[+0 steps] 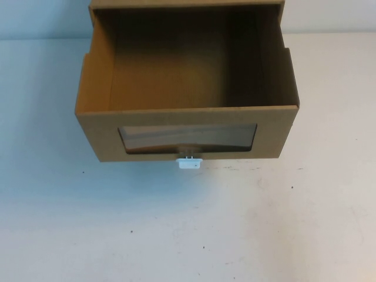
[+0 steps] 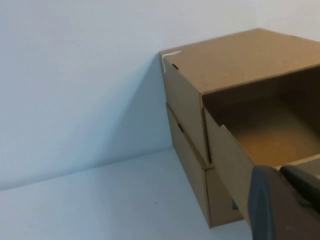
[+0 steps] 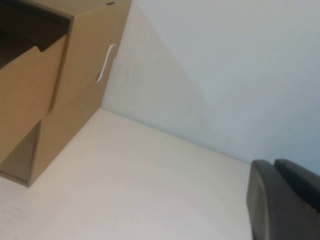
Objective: Open the shoe box
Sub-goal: 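Pull the top drawer of the cardboard box fully open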
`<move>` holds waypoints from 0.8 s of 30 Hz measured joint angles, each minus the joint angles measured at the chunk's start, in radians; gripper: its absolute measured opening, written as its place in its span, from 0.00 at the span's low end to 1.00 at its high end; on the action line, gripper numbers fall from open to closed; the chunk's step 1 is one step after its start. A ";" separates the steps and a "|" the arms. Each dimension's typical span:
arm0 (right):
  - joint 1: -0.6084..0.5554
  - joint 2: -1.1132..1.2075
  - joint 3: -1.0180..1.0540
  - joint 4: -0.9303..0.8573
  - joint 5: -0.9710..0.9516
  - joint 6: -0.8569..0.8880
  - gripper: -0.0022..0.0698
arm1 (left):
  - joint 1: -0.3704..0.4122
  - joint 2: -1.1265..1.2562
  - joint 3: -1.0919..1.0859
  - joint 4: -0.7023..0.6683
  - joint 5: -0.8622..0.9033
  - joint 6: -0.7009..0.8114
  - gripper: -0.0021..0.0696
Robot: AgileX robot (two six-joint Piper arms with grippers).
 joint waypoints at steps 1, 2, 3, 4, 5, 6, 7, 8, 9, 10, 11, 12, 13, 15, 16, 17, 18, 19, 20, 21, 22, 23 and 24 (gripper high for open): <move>0.000 0.000 0.000 0.000 0.000 0.000 0.01 | 0.000 -0.026 0.032 0.000 -0.022 -0.016 0.02; 0.000 0.000 0.000 0.000 0.000 0.000 0.01 | 0.000 -0.048 0.062 0.000 -0.044 -0.030 0.02; 0.000 0.000 0.000 0.000 0.000 0.000 0.01 | 0.000 -0.065 0.089 0.000 -0.060 -0.038 0.02; 0.000 0.000 0.000 0.000 0.000 0.000 0.01 | 0.000 -0.076 0.112 0.000 -0.076 -0.044 0.02; 0.000 0.000 0.000 0.000 0.000 0.000 0.01 | 0.000 -0.082 0.131 0.000 -0.087 -0.048 0.02; 0.000 0.000 0.000 0.000 0.000 0.000 0.01 | 0.000 -0.083 0.144 0.000 -0.092 -0.050 0.02; 0.000 0.000 0.000 0.000 0.000 0.000 0.01 | 0.000 -0.083 0.158 0.000 -0.097 -0.052 0.02; 0.000 0.000 0.000 0.000 0.000 0.000 0.01 | 0.000 -0.083 0.170 0.000 -0.097 -0.052 0.02; 0.000 0.000 0.000 0.000 0.000 0.000 0.01 | 0.000 -0.083 0.179 0.000 -0.092 -0.054 0.02; 0.000 0.000 0.000 0.000 0.000 0.000 0.01 | 0.000 -0.083 0.186 0.000 -0.084 -0.054 0.02; 0.000 0.000 0.000 0.000 0.000 0.000 0.01 | 0.000 -0.083 0.193 0.000 -0.081 -0.054 0.02; 0.000 0.000 0.000 0.000 0.000 0.000 0.01 | 0.000 -0.083 0.201 0.008 -0.078 -0.056 0.02; 0.000 0.000 0.000 0.000 0.000 0.000 0.01 | 0.000 -0.083 0.202 0.029 -0.074 -0.056 0.02; 0.000 0.000 0.000 0.000 0.000 0.000 0.01 | 0.000 -0.083 0.203 0.084 -0.071 -0.056 0.02; 0.000 0.000 0.000 0.000 0.000 0.000 0.01 | 0.000 -0.083 0.203 0.110 -0.071 -0.056 0.02; 0.000 0.000 0.000 0.000 0.000 0.000 0.01 | 0.000 -0.083 0.206 0.130 -0.071 -0.056 0.02; 0.000 0.000 0.000 0.000 0.000 0.000 0.01 | 0.000 -0.083 0.206 0.147 -0.071 -0.056 0.02; 0.000 0.000 0.000 0.000 0.000 0.000 0.01 | 0.000 -0.083 0.208 0.163 -0.071 -0.056 0.02; 0.000 0.000 0.000 0.000 0.000 0.000 0.01 | 0.000 -0.083 0.208 0.176 -0.069 -0.056 0.02; 0.000 0.000 0.000 0.000 0.000 0.000 0.01 | 0.000 -0.083 0.208 0.194 -0.069 -0.056 0.02; 0.000 0.000 0.000 0.000 0.000 0.000 0.01 | 0.000 -0.083 0.208 0.194 -0.069 -0.056 0.02; 0.000 0.000 0.000 0.000 0.000 0.000 0.01 | 0.000 -0.083 0.208 0.207 -0.069 -0.056 0.02; 0.000 0.000 0.000 0.000 0.000 0.000 0.01 | 0.000 -0.083 0.208 0.212 -0.069 -0.056 0.02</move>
